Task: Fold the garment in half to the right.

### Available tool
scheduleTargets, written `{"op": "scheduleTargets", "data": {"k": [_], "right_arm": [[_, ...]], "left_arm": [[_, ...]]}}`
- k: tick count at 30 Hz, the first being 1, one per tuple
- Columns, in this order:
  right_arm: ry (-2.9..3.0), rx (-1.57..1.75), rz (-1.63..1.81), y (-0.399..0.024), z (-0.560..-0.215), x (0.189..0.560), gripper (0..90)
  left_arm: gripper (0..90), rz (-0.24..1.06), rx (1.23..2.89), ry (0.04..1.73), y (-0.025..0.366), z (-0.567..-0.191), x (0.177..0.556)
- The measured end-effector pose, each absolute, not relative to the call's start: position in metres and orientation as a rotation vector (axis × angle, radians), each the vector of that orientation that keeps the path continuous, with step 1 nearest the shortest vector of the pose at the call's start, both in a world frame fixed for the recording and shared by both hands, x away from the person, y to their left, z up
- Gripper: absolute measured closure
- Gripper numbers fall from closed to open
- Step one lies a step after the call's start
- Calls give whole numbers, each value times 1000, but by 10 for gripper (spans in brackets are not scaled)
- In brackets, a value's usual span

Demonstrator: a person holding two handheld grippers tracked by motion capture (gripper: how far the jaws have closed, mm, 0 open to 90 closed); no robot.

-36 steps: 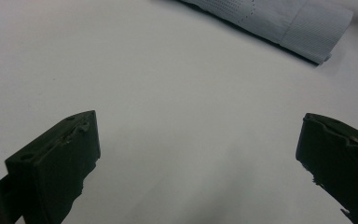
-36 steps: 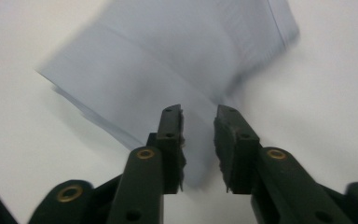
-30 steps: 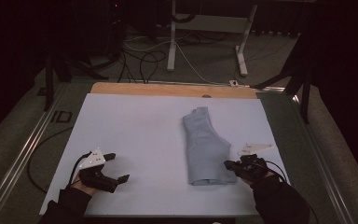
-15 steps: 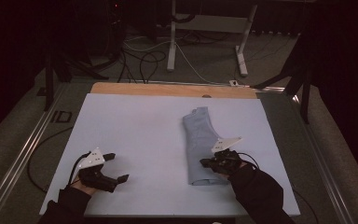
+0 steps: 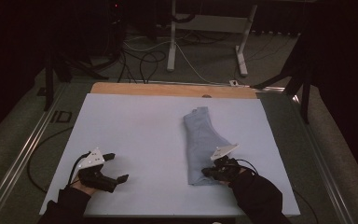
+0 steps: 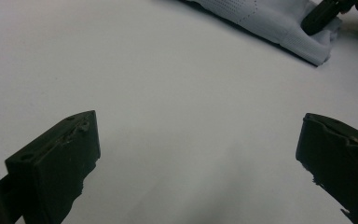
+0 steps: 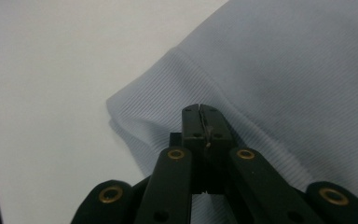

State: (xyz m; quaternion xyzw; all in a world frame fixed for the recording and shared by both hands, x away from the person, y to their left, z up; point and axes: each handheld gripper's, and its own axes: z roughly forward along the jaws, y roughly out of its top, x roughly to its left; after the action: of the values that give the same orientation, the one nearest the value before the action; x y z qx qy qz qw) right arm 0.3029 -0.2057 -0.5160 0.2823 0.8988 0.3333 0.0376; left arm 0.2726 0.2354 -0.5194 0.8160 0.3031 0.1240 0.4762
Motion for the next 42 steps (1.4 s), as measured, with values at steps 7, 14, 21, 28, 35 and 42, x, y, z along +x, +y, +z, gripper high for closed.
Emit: {"op": "scheduleTargets", "data": {"k": [7, 14, 21, 28, 35, 42], "right_arm": [[2798, 834, 1006, -203, -517, 295, 900], [2803, 810, 1025, -206, -519, 285, 900], [2798, 802, 1019, -205, -519, 284, 900], [2795, 791, 1025, -205, -520, 284, 900], [2765, 769, 1089, -208, -514, 285, 900], [2718, 776, 1158, -207, -504, 289, 900]], "left_arm": [[8, 303, 2000, 736, 235, -520, 272], [7, 302, 2001, 736, 235, -520, 273], [7, 300, 2001, 738, 234, -520, 273], [7, 301, 2008, 731, 233, -520, 272], [8, 301, 2005, 733, 234, -519, 272], [7, 300, 2006, 733, 234, -520, 272]]}}
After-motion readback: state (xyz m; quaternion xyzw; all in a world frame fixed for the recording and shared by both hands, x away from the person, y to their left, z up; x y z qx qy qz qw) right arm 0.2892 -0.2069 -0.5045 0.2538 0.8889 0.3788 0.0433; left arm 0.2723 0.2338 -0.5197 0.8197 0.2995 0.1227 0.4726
